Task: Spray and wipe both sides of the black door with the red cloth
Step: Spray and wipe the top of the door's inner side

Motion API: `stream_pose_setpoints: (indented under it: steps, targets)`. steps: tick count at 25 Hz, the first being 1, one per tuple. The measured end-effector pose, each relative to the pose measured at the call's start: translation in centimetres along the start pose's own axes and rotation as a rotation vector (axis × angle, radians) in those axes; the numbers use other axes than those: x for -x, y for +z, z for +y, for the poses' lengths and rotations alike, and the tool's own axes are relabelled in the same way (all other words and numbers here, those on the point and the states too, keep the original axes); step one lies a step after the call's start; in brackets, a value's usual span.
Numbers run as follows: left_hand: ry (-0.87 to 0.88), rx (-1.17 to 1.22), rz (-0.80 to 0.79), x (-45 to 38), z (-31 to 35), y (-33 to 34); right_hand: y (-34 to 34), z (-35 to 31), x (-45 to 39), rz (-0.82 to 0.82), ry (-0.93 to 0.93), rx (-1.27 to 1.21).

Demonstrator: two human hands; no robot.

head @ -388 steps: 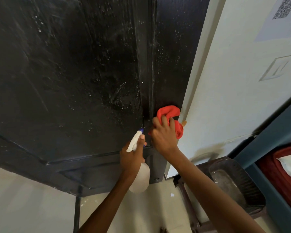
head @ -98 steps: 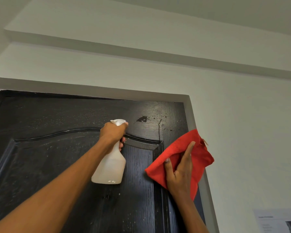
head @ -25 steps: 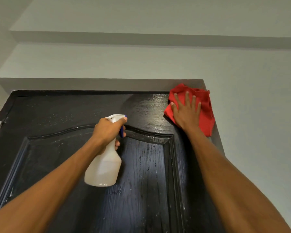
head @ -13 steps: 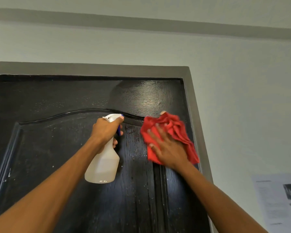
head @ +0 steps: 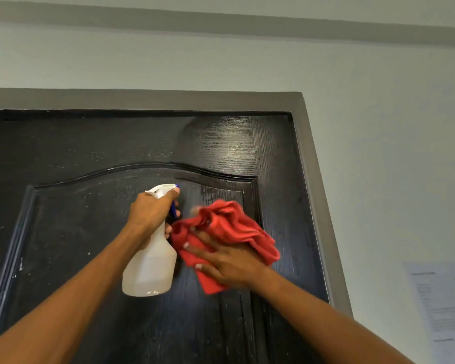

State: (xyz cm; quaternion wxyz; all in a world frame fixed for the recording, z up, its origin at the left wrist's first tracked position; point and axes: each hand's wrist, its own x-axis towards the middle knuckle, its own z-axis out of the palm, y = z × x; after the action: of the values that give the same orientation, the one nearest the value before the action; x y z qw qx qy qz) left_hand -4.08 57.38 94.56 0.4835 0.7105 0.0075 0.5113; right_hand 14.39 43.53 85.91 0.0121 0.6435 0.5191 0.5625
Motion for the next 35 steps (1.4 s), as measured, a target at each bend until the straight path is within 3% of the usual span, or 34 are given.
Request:
stream_pose_setpoints:
  steps: [1, 3, 5, 7, 10, 13, 17, 18, 19, 21, 23, 28, 35]
  targets:
    - [0.007, 0.003, 0.016, -0.3, 0.1, -0.4, -0.4, 0.5, -0.3, -0.039, -0.112, -0.024]
    - [0.013, -0.006, 0.032, -1.0, 0.7, -1.4, -1.6, 3.4, -1.8, 0.103, -0.050, 0.077]
    - [0.030, -0.019, 0.022, -1.7, 1.6, -2.6, -3.5, 7.2, -4.3, 0.251, 0.286, 0.152]
    - [0.058, -0.037, 0.016, -2.4, 1.9, -4.3, -5.0, 9.4, -7.6, 0.292, 0.635, 0.170]
    - [0.072, -0.068, 0.011, -3.6, 1.9, -7.2, -5.8, 9.6, -13.7, 0.363, 0.920, 0.101]
    - [0.095, -0.087, 0.050, -5.4, 2.0, -10.7, -5.9, 6.5, -20.1, 0.342, 0.876, 0.036]
    - [0.120, -0.095, 0.080, -7.8, 2.1, -13.8, -4.5, 1.4, -24.7, 0.111, 0.226, 0.009]
    - [0.121, -0.087, 0.078, -8.3, 1.9, -14.1, -4.6, 2.1, -24.2, 0.143, 0.188, -0.081]
    - [0.120, -0.078, 0.068, -8.9, 1.8, -14.5, -4.9, 3.4, -23.5, 0.241, 0.284, -0.098]
    - [0.109, -0.059, 0.043, -9.9, 1.4, -15.1, -5.3, 6.6, -20.9, 0.459, 0.766, -0.004]
    - [0.109, -0.051, 0.028, -10.5, 1.4, -14.9, -5.9, 8.4, -18.8, 0.490, 1.065, -0.006]
    - [0.135, -0.002, 0.050, -12.3, 1.8, -14.4, -5.2, 5.6, -20.4, 0.397, 0.918, 0.049]
    - [0.196, 0.050, 0.006, -13.5, 3.9, -14.8, -5.3, 5.4, -21.1, 0.393, 0.978, 0.022]
